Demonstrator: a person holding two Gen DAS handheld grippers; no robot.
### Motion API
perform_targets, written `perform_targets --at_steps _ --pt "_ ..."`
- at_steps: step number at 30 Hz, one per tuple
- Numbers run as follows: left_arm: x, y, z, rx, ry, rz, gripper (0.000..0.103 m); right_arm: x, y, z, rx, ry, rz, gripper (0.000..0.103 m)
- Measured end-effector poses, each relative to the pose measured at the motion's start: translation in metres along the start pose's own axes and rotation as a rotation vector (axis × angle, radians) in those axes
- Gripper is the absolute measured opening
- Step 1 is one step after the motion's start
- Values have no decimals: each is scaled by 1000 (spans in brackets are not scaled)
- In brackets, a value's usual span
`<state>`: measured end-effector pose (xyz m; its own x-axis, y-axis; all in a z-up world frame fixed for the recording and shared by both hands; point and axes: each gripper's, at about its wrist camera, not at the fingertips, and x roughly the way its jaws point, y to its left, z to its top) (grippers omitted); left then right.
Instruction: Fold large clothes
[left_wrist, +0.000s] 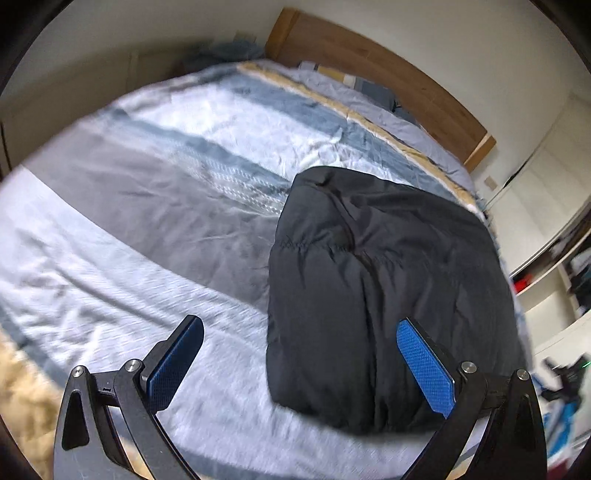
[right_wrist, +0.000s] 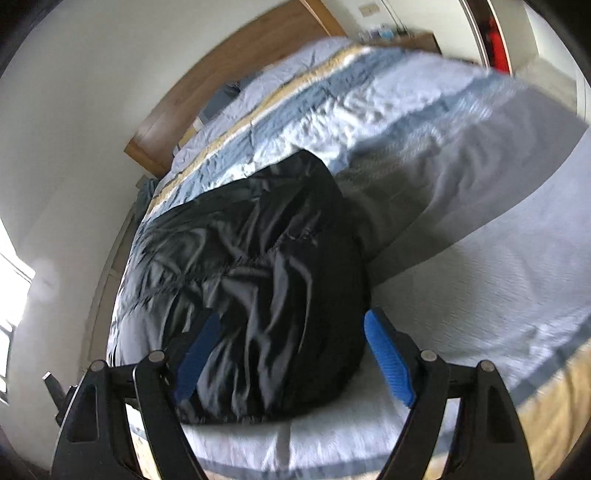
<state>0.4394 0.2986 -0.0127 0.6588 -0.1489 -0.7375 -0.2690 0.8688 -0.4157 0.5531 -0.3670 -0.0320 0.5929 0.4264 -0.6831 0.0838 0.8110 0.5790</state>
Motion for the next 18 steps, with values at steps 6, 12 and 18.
perform_targets --at_steps 6,12,18 --pt "59 18 28 -44 90 -110 102 60 -23 18 69 69 6 81" --pt "110 31 33 -98 164 -176 102 103 -44 17 81 135 15 94" --pt "152 43 17 -231 297 -378 102 125 -61 12 100 171 94 103"
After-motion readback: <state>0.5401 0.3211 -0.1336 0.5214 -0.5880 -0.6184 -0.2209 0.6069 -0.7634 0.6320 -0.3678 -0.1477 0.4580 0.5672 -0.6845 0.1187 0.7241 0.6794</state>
